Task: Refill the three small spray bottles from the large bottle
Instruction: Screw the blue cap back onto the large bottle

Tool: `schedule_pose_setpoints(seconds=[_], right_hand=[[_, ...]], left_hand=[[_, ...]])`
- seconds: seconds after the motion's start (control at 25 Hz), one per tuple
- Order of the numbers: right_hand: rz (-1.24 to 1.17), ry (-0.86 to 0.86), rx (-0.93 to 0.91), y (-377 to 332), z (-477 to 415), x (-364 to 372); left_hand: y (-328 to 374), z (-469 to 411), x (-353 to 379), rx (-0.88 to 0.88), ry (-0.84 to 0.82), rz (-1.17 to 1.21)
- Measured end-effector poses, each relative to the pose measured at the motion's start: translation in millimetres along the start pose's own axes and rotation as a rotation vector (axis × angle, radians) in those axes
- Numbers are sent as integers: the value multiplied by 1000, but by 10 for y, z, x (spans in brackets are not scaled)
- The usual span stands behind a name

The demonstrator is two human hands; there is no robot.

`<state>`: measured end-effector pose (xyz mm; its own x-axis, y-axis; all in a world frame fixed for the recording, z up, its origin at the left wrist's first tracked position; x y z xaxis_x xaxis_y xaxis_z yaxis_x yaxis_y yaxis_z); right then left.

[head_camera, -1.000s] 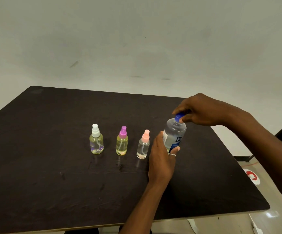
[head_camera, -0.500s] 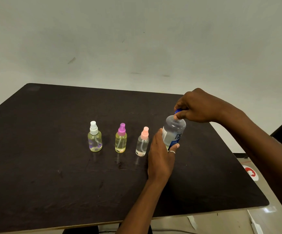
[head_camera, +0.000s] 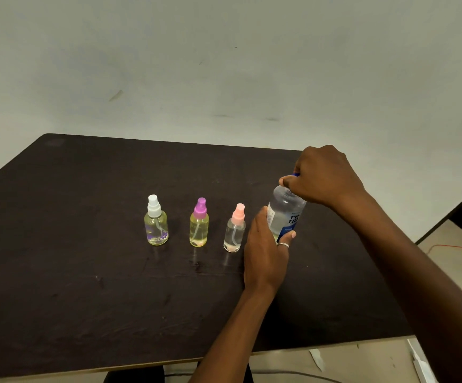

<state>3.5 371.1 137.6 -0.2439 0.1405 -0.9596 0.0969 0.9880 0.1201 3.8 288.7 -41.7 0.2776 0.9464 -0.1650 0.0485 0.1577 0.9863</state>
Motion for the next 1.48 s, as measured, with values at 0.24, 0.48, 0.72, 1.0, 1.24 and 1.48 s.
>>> schedule_pose_setpoints(seconds=[0.24,0.48,0.72,1.0,1.24,1.48], right_hand=[[-8,36,135,23,59,-40],[7,81,196,-4,71,-36],[-18,121,181,-35,95,-32],[-11,155,171,-29,123,-7],[-27,170,159,-50,159,-25],[-68,108,181,-21,215,44]], left_hand=[[17,20,-10,48,16,-13],[-10,13,4,23,14,-20],[-21,0,17,5,10,-32],[7,16,-7,49,16,-36],[-6,8,20,47,-4,-45],[-95,51,96,-35,-64,-93]])
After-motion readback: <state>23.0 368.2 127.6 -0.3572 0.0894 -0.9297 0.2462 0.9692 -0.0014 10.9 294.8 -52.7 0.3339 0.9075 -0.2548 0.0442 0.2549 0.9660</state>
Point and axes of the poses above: each hand's wrist, its own z-axis away from the middle knuckle, its own x-axis out of the palm, y = z × x, the point moved 10 cm from there along -z, towards the middle knuckle, and after that the axes turned 15 degrees about -x, right-handed, at the moved point
